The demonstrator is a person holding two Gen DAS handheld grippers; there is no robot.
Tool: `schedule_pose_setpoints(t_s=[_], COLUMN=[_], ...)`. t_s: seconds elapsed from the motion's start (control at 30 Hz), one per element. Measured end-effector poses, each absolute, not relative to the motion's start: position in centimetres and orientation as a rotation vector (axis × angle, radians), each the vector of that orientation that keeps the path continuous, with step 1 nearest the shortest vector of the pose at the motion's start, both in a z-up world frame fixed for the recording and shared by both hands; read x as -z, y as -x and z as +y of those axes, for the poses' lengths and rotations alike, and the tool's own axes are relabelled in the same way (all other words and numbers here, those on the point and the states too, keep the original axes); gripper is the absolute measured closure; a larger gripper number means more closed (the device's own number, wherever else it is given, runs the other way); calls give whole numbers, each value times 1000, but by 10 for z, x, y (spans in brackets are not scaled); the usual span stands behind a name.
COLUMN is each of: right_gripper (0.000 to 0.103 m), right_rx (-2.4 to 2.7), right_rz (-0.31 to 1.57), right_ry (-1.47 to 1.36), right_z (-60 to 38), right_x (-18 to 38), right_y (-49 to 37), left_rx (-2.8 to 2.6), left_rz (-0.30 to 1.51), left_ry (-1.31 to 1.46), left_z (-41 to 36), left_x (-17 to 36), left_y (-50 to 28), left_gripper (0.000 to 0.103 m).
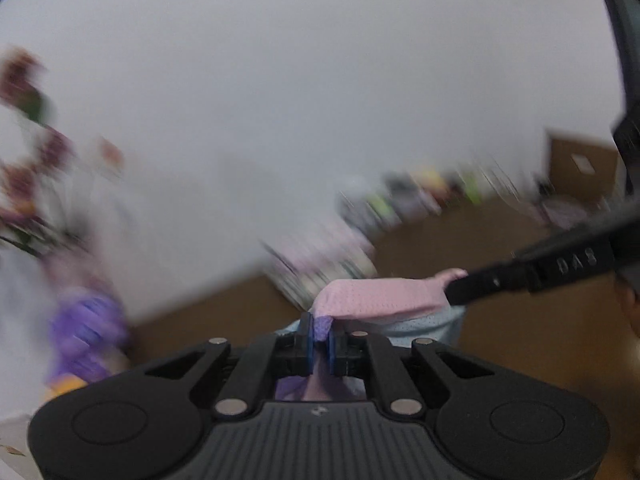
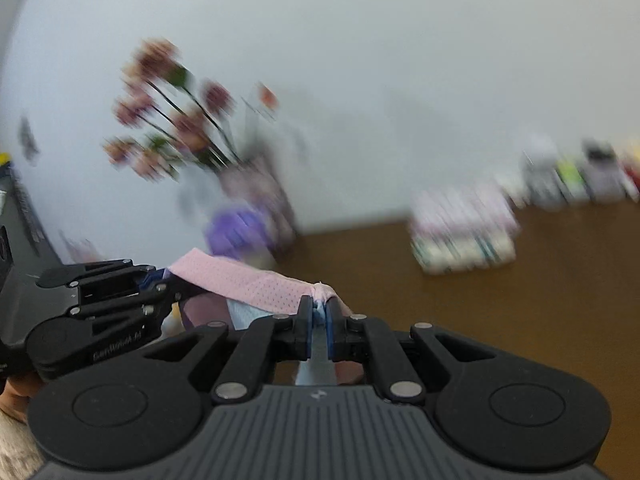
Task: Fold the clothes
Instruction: 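Lift and pull the garment toward open table space with both tools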
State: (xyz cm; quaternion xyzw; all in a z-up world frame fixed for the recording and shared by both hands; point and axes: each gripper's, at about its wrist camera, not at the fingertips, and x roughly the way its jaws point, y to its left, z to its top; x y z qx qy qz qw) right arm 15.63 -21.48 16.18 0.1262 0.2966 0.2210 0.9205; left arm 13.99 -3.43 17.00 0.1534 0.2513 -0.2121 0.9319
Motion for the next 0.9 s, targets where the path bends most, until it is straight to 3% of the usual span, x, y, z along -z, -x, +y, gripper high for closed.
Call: schedule_pose_setpoints(t_s=[0.17, 0.33, 0.4, 0.47, 0.53, 0.57, 0.73, 0.9], right_gripper=[97, 96, 92, 85, 59, 57, 57, 55], right_rx=[-320, -231, -209, -201, -189, -185, -229, -378], right_rz=[773, 823, 828, 822, 795, 776, 619, 534], right_ry=[-294, -333, -332, -325, -290, -269, -144, 11], right_z=[-264, -298, -304, -308, -310, -311, -304, -256], right_x=[-79, -37, -28, -24, -25, -27, -53, -74], right_y=[-139, -130, -131, -129, -124, -121, -93, -82], left_rx=[579, 612, 606, 601, 595, 592, 528, 456], left_rz=[626, 643, 635, 628, 621, 617, 639, 728], left_ry=[-318, -261, -242, -222, -203, -193, -150, -140], left_z=[-82, -89, -82, -76, -69, -66, -24, -6], left_x=[-109, -95, -95, -96, -97, -97, -94, -71], left_y=[-150, -155, -150, -144, -139, -137, -119, -120], left_gripper=[97, 90, 72, 46, 36, 32, 26, 30])
